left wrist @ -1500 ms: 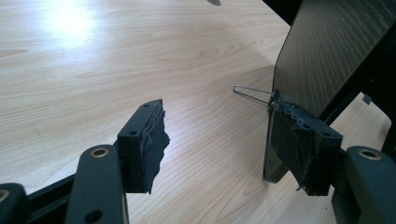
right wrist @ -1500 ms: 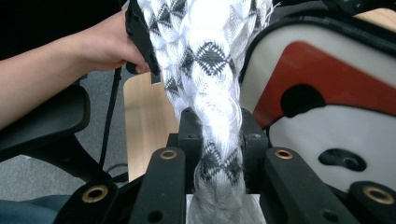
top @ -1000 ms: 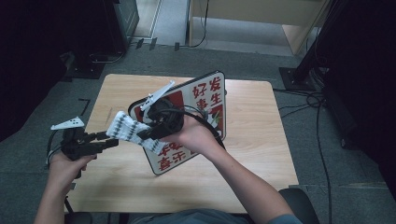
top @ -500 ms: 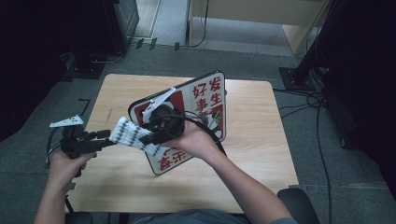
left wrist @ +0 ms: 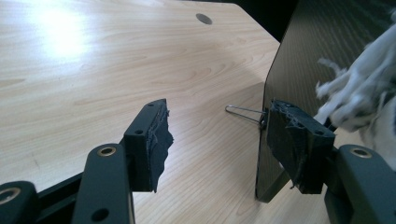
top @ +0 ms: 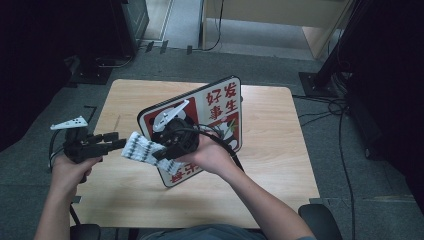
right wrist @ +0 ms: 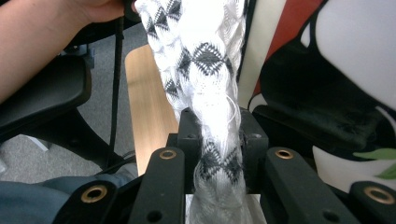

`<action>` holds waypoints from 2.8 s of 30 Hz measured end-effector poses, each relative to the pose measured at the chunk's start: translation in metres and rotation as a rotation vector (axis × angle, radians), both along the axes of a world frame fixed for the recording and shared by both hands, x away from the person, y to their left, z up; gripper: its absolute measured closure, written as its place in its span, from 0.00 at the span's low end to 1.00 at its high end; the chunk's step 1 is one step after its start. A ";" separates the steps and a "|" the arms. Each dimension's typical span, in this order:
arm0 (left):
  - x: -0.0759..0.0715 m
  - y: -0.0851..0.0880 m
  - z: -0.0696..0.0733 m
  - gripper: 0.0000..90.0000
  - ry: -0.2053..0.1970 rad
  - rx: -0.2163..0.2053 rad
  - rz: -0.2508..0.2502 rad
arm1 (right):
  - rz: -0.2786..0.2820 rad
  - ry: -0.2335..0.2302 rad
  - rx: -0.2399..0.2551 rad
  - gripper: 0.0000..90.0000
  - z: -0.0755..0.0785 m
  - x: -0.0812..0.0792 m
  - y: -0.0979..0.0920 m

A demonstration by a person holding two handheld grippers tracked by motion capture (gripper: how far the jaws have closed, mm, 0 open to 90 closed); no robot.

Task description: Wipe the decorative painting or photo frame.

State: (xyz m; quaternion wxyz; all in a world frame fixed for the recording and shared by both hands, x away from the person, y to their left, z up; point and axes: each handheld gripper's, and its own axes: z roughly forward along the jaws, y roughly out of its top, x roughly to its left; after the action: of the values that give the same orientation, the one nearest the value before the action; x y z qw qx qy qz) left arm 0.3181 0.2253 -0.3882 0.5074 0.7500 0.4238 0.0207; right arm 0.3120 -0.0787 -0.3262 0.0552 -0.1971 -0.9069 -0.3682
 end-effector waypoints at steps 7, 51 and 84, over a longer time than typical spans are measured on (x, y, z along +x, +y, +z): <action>0.001 -0.005 0.012 0.44 -0.014 -0.005 -0.038 | -0.005 0.005 0.001 0.85 -0.007 -0.002 -0.001; -0.004 -0.067 0.049 0.74 -0.038 -0.028 -0.246 | -0.018 0.040 -0.052 0.86 -0.039 -0.007 -0.001; -0.011 -0.070 0.045 0.86 -0.062 -0.011 -0.239 | -0.006 0.077 -0.095 0.86 -0.072 -0.011 -0.001</action>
State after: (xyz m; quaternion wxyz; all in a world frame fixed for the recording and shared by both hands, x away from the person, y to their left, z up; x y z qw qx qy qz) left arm 0.3073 0.1557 -0.3435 0.5232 0.7914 0.3156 -0.0193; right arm 0.3009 -0.0798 -0.3984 0.0797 -0.2161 -0.9200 -0.3170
